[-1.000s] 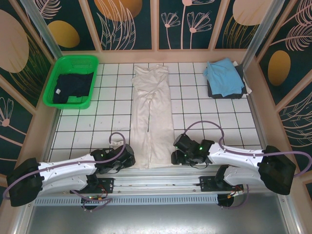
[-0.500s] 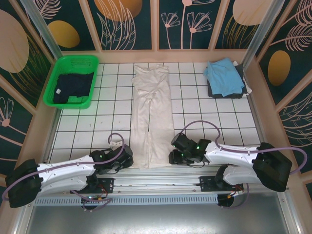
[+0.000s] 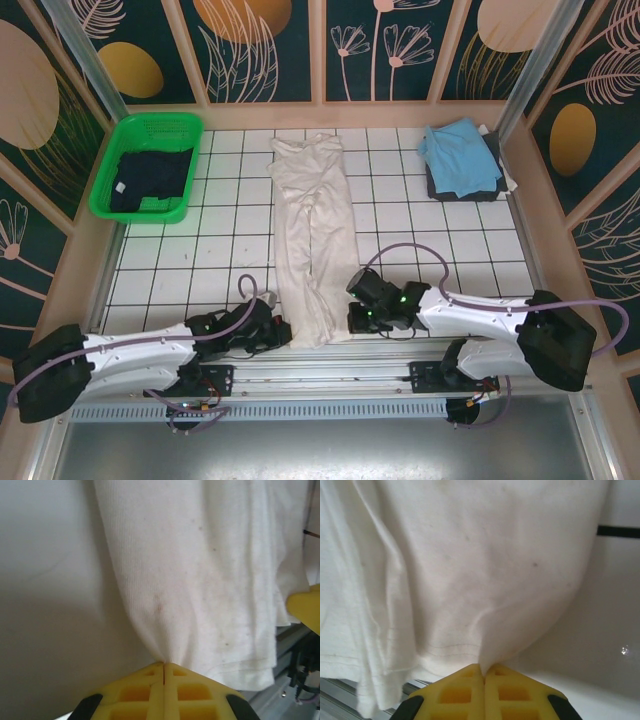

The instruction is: Fold and stack the t-shirts

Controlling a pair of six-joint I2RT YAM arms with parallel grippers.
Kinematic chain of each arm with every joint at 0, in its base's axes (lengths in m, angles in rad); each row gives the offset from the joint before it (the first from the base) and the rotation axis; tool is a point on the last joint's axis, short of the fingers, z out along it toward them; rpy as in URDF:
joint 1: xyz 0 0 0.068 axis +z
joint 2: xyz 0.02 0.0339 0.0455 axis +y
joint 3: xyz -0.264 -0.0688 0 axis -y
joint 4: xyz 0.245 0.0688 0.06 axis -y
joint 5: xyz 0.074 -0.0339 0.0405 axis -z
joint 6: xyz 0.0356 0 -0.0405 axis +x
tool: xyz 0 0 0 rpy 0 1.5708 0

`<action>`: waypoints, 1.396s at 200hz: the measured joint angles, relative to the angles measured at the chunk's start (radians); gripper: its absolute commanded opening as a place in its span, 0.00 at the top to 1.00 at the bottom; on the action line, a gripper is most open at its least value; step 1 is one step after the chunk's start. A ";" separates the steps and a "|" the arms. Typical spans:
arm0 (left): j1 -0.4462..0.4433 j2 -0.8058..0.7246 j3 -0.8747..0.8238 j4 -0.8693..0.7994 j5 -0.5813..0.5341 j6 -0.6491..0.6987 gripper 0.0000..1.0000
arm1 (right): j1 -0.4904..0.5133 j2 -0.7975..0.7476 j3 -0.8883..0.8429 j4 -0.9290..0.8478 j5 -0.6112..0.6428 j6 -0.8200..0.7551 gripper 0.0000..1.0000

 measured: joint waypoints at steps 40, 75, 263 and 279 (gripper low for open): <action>0.000 -0.172 0.002 -0.100 -0.054 -0.008 1.00 | -0.015 -0.031 0.063 -0.034 0.032 -0.032 0.98; 0.038 -0.168 0.060 -0.157 -0.099 0.006 1.00 | -0.043 -0.056 0.117 -0.048 0.056 -0.068 0.98; 0.683 0.632 0.744 -0.158 0.084 0.507 1.00 | -0.575 0.422 0.557 0.203 -0.132 -0.360 0.95; 0.705 0.682 0.796 -0.157 0.103 0.525 1.00 | -0.579 0.483 0.615 0.203 -0.147 -0.372 0.95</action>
